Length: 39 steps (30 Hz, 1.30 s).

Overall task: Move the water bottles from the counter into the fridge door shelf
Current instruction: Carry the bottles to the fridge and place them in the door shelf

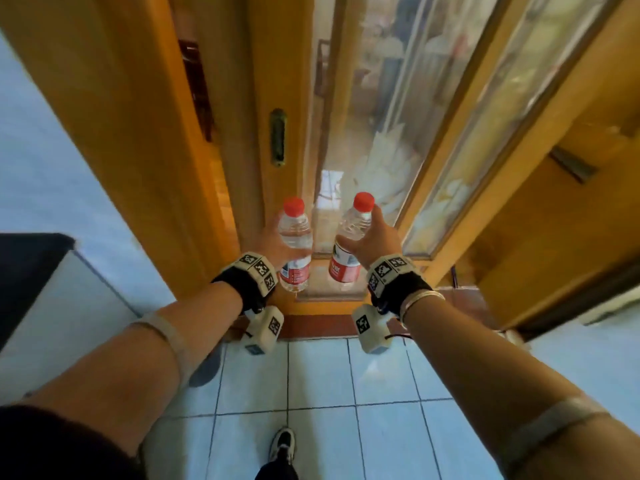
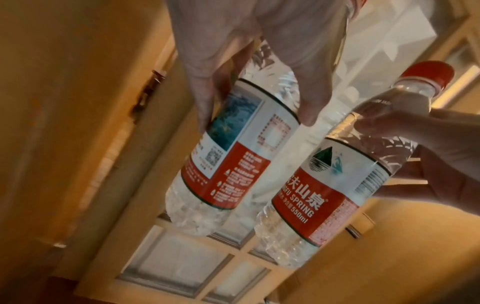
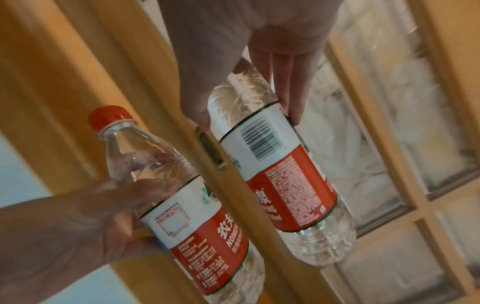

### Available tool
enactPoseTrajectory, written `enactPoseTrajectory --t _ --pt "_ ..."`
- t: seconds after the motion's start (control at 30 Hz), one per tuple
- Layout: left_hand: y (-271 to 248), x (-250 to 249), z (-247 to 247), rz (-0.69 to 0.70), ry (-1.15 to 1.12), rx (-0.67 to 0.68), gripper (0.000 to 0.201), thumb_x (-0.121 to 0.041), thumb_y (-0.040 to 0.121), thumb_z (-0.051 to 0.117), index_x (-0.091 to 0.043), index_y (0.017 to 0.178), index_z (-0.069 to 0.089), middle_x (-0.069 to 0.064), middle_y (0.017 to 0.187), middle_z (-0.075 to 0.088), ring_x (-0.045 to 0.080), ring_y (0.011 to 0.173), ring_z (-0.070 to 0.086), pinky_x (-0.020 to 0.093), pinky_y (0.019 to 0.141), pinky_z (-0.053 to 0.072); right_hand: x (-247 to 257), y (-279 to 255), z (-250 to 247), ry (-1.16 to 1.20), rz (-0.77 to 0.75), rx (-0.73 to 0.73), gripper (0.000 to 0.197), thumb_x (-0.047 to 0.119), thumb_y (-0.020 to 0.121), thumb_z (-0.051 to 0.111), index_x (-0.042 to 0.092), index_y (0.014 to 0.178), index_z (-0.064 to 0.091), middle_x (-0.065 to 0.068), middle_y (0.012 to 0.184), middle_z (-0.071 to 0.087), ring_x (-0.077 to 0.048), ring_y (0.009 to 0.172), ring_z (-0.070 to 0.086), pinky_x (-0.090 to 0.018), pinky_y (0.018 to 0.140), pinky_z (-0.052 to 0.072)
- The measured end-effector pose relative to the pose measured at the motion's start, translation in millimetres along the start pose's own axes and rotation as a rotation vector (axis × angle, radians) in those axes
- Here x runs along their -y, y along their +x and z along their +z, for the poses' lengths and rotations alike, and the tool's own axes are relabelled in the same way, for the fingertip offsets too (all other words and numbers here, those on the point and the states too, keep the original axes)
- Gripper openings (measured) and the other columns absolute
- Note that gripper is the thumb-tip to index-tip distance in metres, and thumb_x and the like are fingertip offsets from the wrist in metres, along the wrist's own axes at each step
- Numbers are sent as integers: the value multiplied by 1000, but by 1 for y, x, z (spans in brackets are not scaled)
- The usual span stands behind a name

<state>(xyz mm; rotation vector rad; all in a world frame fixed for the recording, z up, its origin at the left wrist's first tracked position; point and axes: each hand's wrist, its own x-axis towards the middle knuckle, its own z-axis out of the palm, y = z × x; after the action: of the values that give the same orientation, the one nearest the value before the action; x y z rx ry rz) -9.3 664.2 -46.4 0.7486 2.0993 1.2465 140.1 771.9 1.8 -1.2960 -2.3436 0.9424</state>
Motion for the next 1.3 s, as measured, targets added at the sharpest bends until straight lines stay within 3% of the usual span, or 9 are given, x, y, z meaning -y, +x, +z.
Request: enactPoseTrajectory --t 0.13,0.37,0.47,0.57,0.7,0.93,1.07,1.2,1.3 --pt "35 -39 56 68 -3 157 86 -13 58 85 -24 129 39 3 127 57 28 119 53 55 100 43 -40 18 -40 26 128 -129 82 38 74 74 23 140 27 -13 115 63 -34 104 61 -39 84 51" --pt "72 -105 159 244 72 434 83 -21 58 85 -22 128 40 1 123 58 22 113 55 32 95 43 -107 34 -105 68 363 -336 78 40 73 74 27 137 32 -8 118 64 -31 103 63 -39 85 54" --pt "81 -130 208 284 83 552 97 -33 48 87 -23 131 38 -2 124 57 20 114 54 40 102 42 -138 32 -133 111 436 -439 65 36 73 74 29 127 40 -4 115 66 -29 102 65 -38 85 53" --pt "82 -157 259 326 74 644 72 -10 59 84 -26 117 45 -3 111 59 21 107 56 44 99 44 -172 30 -162 125 514 -517 64 36 73 74 29 126 39 -3 115 66 -28 102 65 -38 85 52" --pt "80 -195 337 392 86 748 73 -11 60 84 -23 121 46 1 119 60 20 111 55 43 101 42 -223 27 -206 116 587 -613 65 34 75 72 26 129 38 -6 116 65 -29 103 63 -36 85 50" --pt "67 -260 488 497 161 921 65 -14 60 83 -27 112 47 -4 112 62 20 107 58 52 99 45 -323 14 -296 102 717 -752 53 37 75 68 27 120 43 1 82 58 -21 76 56 -26 71 43" --pt "49 -294 554 516 140 1003 63 -11 64 80 -28 115 46 -3 110 60 17 105 55 48 99 44 -369 5 -347 35 830 -767 58 41 76 69 22 122 40 -9 96 69 -28 91 66 -28 73 47" --pt "30 -322 614 557 148 1135 68 -14 65 81 -23 122 45 1 117 63 19 107 58 46 99 45 -402 -12 -386 40 939 -848 69 41 76 72 18 130 36 -10 115 66 -30 106 62 -35 86 48" --pt "15 -341 658 558 163 1240 84 -21 60 84 -23 131 39 0 117 65 22 111 59 50 98 46 -422 -22 -409 31 1004 -928 72 42 73 74 15 130 39 -11 108 67 -30 101 63 -36 84 50"
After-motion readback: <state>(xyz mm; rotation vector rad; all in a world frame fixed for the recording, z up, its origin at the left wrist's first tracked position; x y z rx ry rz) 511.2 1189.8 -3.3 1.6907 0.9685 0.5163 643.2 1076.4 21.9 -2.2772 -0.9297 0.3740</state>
